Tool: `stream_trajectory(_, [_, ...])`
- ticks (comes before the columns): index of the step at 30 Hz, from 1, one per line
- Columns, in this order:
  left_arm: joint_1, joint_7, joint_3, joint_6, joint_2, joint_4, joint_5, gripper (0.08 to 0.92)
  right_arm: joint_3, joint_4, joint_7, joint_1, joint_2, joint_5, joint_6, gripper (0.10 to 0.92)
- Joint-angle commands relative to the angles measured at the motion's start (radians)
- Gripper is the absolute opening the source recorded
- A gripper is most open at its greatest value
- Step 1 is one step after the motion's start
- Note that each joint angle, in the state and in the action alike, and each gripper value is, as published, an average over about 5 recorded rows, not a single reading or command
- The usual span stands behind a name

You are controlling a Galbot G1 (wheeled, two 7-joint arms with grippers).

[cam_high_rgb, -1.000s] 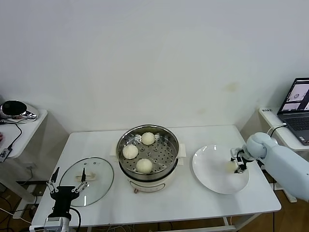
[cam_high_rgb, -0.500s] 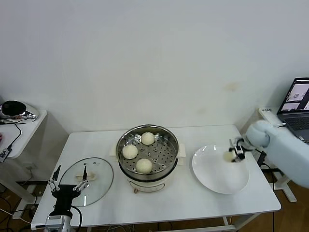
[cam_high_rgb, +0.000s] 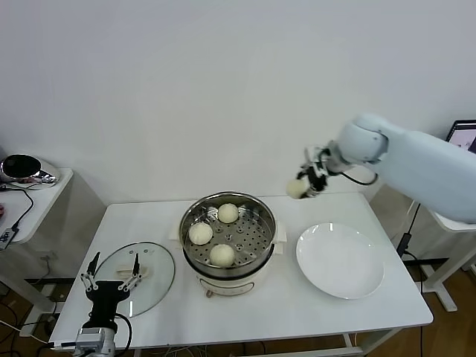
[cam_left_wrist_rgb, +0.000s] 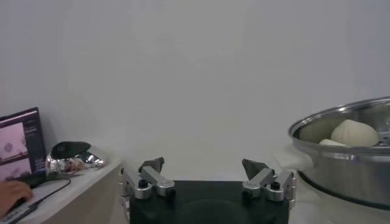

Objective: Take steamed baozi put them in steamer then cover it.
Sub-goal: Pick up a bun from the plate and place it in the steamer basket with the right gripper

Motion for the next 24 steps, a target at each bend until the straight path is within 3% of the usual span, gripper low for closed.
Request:
stream_trajectory(1, [-0.006, -0.002, -0.004, 0.000, -0.004, 0.004, -0.009, 0.823, -0.183, 0.026, 0.139, 0.139, 0.283, 0.345, -0.242, 0.543])
stream_trajectory(8, [-0.001, -0.004, -0.027, -0.001, -0.006, 0.000, -0.022, 0.823, -0.207, -0.025, 0.153, 0.039, 0.365, 0.312, -0.261, 0.543])
stream_trajectory(24, [-0.010, -0.004, -0.027, -0.003, -0.009, 0.013, -0.029, 0.823, -0.210, -0.098, 0.134, -0.100, 0.360, 0.172, -0.258, 0.543])
